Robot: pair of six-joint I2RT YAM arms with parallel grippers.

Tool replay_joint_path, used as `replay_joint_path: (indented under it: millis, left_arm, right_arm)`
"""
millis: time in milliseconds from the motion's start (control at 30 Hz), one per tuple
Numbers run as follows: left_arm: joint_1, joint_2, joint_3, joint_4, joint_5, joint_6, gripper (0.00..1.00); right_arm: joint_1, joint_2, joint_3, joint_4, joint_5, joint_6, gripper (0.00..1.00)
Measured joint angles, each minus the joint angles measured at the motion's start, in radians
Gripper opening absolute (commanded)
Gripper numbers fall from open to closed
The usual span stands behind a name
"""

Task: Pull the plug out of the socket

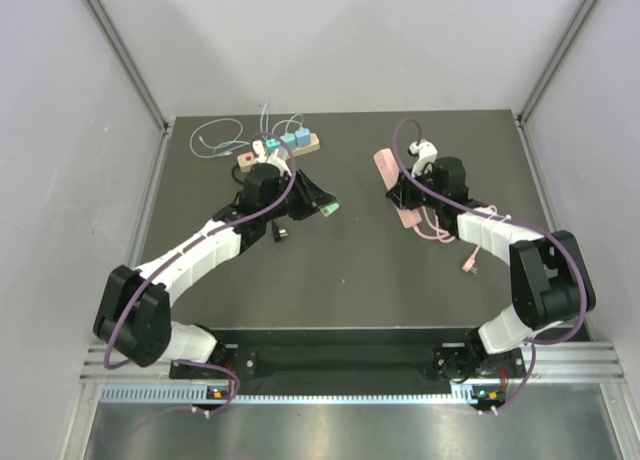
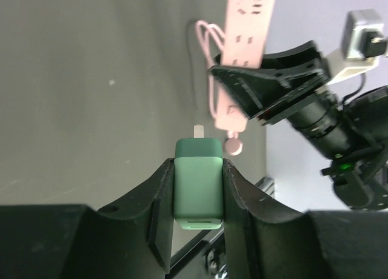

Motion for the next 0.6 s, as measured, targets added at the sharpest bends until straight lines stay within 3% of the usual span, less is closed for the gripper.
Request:
replay_joint_path:
  millis: [133,267,400,600]
  left_arm:
    - [0.054,-0.048,-0.025,-0.095,-0.005,0.045,0.00]
    - [0.205,-0.142,-0.094,-0.233,-0.033,0.098,0.00]
    - [0.380,-0.205,-0.121,-0.430,-0.139,0.160,0.00]
    - [0.485,-0.205,-0.125,-0.636,-0.313,0.214,0.00]
  right_arm:
    - [-0.010,0.000,0.000,0.001,-0.039,0.000,0.00]
    - [-0.031,0.000,-0.008,0.009,-0.107,0.005,0.00]
    - [-0.050,0.000,-0.008,0.014,-0.140,0.017,0.00]
    - [-0.058,0.000,-0.013,0.024,-0.165,0.026,0.00]
